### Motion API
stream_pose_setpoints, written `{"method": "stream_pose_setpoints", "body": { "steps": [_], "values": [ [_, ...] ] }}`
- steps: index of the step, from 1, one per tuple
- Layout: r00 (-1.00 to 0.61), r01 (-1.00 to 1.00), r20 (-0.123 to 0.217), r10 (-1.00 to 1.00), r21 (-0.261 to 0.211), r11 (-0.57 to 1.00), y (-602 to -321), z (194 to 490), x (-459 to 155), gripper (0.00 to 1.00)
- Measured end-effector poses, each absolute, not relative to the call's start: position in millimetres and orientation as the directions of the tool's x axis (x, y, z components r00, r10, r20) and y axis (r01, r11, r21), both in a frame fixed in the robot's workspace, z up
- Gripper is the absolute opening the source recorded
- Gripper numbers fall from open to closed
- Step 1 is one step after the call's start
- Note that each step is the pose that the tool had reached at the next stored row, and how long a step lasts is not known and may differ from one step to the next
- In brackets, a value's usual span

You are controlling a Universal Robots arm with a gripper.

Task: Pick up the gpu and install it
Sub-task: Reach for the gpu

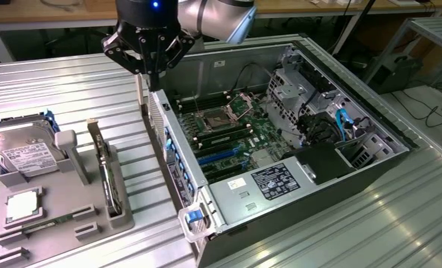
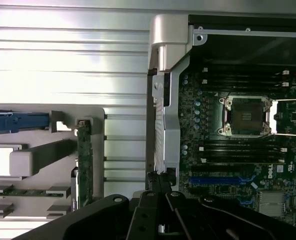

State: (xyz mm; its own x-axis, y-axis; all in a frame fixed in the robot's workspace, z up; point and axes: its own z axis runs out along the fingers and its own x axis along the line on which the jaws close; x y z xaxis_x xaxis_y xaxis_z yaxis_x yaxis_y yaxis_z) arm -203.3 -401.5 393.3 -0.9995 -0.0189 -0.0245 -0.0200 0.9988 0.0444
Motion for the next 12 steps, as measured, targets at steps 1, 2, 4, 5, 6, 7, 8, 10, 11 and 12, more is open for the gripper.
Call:
{"method": "stream_pose_setpoints", "body": {
  "steps": [1, 2, 4, 5, 6, 7, 8, 10, 11, 12],
  "values": [
    [-1.000, -0.021, -0.024, -0.020, 0.044, 0.999, -401.6, 393.3, -205.3, 0.11],
    [-0.999, -0.022, -0.024, -0.021, 0.044, 0.999, -401.7, 393.3, -207.3, 0.11],
    [-0.999, -0.024, -0.024, -0.022, 0.044, 0.999, -401.8, 393.3, -211.0, 0.11],
    [-0.999, -0.025, -0.024, -0.024, 0.044, 0.999, -401.9, 393.3, -212.9, 0.11],
    [-0.999, -0.025, -0.024, -0.024, 0.044, 0.999, -401.9, 393.3, -214.6, 0.11],
    [-0.999, -0.026, -0.025, -0.025, 0.044, 0.999, -402.0, 393.3, -216.3, 0.11],
    [-0.999, -0.027, -0.024, -0.026, 0.044, 0.999, -402.1, 393.3, -218.0, 0.11],
    [-0.999, -0.029, -0.024, -0.027, 0.044, 0.999, -402.3, 393.3, -221.1, 0.11],
    [-0.999, -0.029, -0.024, -0.028, 0.044, 0.999, -402.4, 393.3, -222.7, 0.11],
    [-0.999, -0.030, -0.024, -0.028, 0.044, 0.999, -402.5, 393.3, -224.5, 0.11]
  ]
}}
